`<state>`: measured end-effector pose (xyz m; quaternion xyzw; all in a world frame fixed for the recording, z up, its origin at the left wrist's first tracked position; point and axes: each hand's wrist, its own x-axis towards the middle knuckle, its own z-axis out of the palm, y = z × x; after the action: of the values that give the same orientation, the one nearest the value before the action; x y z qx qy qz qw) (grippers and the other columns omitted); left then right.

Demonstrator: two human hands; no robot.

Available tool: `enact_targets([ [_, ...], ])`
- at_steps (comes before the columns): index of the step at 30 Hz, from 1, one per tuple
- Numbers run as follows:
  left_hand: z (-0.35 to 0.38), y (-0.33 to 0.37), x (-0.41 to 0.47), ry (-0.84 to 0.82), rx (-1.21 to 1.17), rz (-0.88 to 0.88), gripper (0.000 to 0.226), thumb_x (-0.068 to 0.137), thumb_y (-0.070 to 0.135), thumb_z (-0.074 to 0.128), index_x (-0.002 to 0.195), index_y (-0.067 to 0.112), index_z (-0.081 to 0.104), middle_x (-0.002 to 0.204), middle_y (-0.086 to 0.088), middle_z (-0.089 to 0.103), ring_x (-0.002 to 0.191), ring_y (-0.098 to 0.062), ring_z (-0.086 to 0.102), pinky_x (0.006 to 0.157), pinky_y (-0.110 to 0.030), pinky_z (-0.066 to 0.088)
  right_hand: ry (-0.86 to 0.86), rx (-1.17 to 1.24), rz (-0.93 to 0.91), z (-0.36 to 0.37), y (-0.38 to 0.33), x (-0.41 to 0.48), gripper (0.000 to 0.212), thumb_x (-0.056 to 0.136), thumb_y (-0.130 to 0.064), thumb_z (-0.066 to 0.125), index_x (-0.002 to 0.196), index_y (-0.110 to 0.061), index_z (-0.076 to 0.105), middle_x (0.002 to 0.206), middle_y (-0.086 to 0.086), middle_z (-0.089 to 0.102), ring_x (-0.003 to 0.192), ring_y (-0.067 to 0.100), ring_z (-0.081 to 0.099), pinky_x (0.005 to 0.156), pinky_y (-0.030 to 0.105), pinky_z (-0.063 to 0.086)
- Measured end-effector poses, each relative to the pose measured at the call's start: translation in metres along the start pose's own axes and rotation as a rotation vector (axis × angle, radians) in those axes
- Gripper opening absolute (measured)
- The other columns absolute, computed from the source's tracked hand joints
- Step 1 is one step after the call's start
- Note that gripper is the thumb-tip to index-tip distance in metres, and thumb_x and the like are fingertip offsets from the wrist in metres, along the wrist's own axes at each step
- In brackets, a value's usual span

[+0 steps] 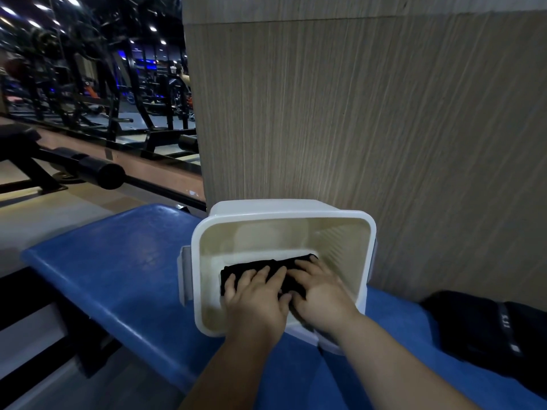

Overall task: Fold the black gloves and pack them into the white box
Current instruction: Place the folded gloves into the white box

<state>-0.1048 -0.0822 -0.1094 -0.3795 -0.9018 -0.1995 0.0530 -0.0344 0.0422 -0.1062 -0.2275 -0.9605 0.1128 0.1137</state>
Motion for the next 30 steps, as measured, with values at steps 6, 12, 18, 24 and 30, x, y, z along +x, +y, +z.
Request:
enact_targets([
  [6,0.003,-0.007,0.004,-0.102,0.088,-0.063,0.047,0.101,0.041,0.026,0.148,0.042,0.021,0.159,0.012,0.013,0.147,-0.015,0.005,0.117,-0.045,-0.004,-0.013,-0.092,-0.025,0.002,0.007,-0.006,0.052,0.094,-0.046,0.043,0.145,-0.041,0.030,0.153,-0.016,0.027,0.139,0.013,0.017,0.109,0.035,0.020],
  [12,-0.001,-0.010,0.011,-0.089,0.069,-0.111,0.049,0.099,0.029,0.031,0.147,0.038,0.025,0.160,0.011,0.009,0.148,-0.017,-0.006,0.116,-0.046,-0.006,0.033,-0.133,-0.017,0.006,0.006,-0.008,0.050,0.095,-0.047,0.038,0.144,-0.039,0.033,0.148,-0.013,0.035,0.137,0.015,0.021,0.107,0.034,0.021],
  [18,0.007,-0.019,0.018,-0.077,-0.001,-0.070,0.048,0.099,0.027,0.025,0.146,0.037,0.028,0.157,0.014,0.022,0.146,-0.007,0.008,0.117,-0.035,-0.002,0.027,-0.127,-0.031,0.011,0.010,-0.007,0.049,0.097,-0.048,0.035,0.145,-0.038,0.032,0.150,-0.010,0.033,0.144,0.016,0.012,0.115,0.033,0.008],
  [24,0.014,-0.030,0.021,-0.051,-0.086,0.011,0.043,0.101,0.033,0.033,0.143,0.041,0.033,0.152,0.022,0.028,0.144,-0.002,0.013,0.116,-0.030,0.000,0.001,-0.137,-0.063,0.008,0.012,-0.003,0.048,0.099,-0.039,0.033,0.147,-0.042,0.023,0.152,-0.016,0.030,0.137,0.013,0.021,0.105,0.035,0.025],
  [30,0.016,-0.028,0.021,-0.032,-0.045,0.014,0.045,0.100,0.037,0.033,0.145,0.042,0.029,0.155,0.020,0.024,0.146,-0.004,0.009,0.117,-0.034,-0.003,0.002,-0.103,-0.012,0.006,0.011,0.006,0.041,0.099,-0.035,0.037,0.139,-0.032,0.034,0.146,-0.013,0.039,0.133,0.013,0.025,0.100,0.035,0.025],
])
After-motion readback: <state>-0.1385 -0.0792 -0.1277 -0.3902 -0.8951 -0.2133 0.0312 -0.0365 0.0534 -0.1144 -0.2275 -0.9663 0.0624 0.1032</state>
